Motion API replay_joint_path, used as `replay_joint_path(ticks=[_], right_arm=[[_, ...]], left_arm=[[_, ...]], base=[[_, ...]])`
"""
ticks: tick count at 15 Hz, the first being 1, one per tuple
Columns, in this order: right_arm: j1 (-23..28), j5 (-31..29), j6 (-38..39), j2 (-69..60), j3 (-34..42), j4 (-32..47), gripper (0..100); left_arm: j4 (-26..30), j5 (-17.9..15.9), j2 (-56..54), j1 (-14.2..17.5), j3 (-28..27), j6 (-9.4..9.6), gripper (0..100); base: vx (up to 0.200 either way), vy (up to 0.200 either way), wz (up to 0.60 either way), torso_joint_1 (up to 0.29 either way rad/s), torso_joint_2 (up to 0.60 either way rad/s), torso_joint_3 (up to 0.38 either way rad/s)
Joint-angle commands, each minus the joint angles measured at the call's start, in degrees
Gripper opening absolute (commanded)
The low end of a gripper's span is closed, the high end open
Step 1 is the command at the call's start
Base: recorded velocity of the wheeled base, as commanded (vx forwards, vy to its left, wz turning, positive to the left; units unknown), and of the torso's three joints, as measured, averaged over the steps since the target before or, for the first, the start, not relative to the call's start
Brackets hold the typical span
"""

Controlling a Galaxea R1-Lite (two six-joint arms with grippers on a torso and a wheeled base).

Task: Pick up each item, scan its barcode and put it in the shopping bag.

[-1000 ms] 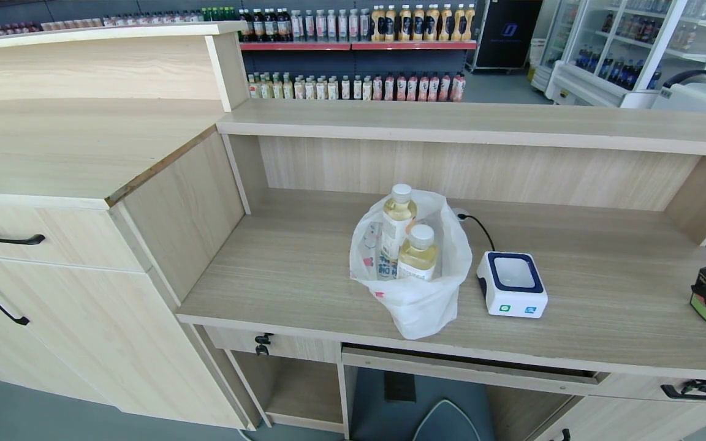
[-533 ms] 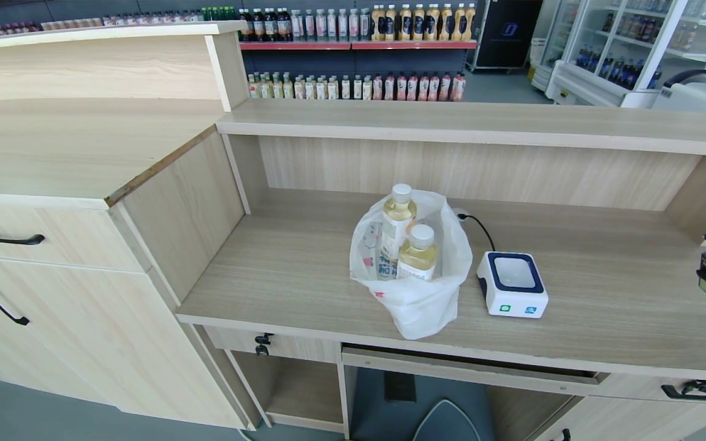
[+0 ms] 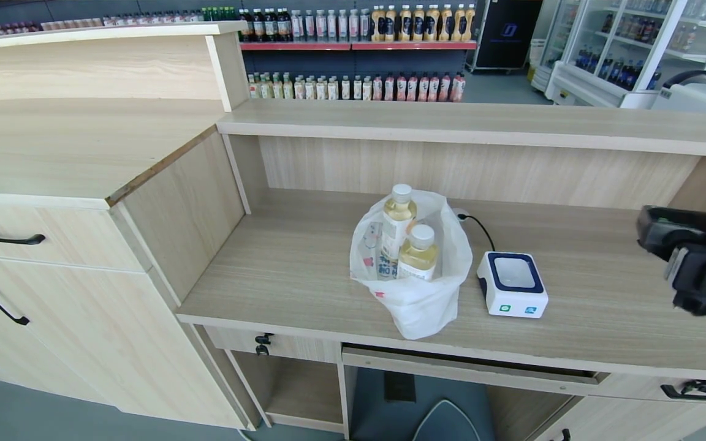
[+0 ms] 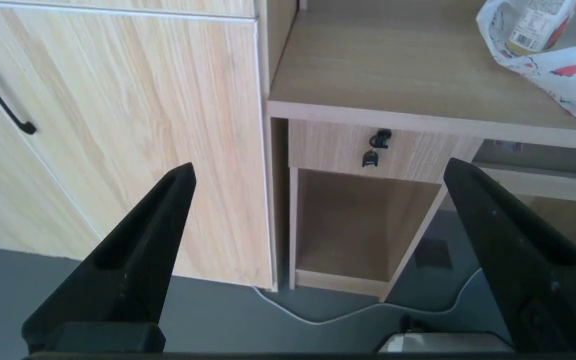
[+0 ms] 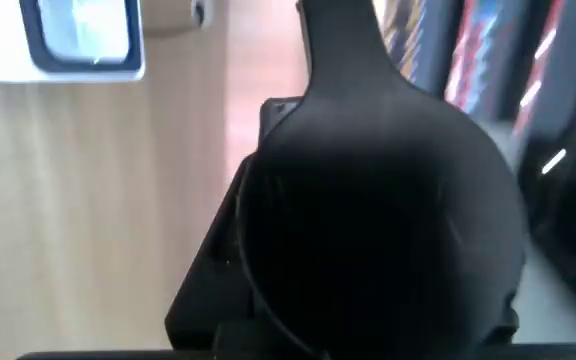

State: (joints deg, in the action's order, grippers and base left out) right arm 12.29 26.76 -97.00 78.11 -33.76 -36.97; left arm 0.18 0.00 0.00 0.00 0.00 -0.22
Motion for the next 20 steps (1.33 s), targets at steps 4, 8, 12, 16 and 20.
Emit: replay_joint_path(ticks=[4, 8, 12, 16, 20], right_arm=[[-34.44, 2.6, -48.81, -10.17, 3.35, -7.06, 0], [-48.15, 3.3, -53.2, -7.09, 3.61, -11.37, 0], [-57.38, 3.39, -46.52, -5.95, 3.26, -11.72, 0], [-63.62, 3.48, -39.76, -3.66, 2.82, -11.72, 0], [-66.17, 3.48, -38.79, -1.99, 2.82, -11.37, 0]], left_arm=[[-0.01, 0.0, 0.0, 0.0, 0.0, -0.04, 100], [-0.01, 0.0, 0.0, 0.0, 0.0, -0.04, 100], [-0.01, 0.0, 0.0, 0.0, 0.0, -0.04, 100], [-0.01, 0.0, 0.0, 0.0, 0.0, -0.04, 100], [-0.01, 0.0, 0.0, 0.0, 0.0, -0.04, 100]], base=[[0.0, 0.0, 0.0, 0.0, 0.0, 0.0], [0.0, 0.0, 0.0, 0.0, 0.0, 0.0], [0.0, 0.0, 0.0, 0.0, 0.0, 0.0], [0.0, 0.0, 0.0, 0.0, 0.0, 0.0], [0.0, 0.0, 0.0, 0.0, 0.0, 0.0]])
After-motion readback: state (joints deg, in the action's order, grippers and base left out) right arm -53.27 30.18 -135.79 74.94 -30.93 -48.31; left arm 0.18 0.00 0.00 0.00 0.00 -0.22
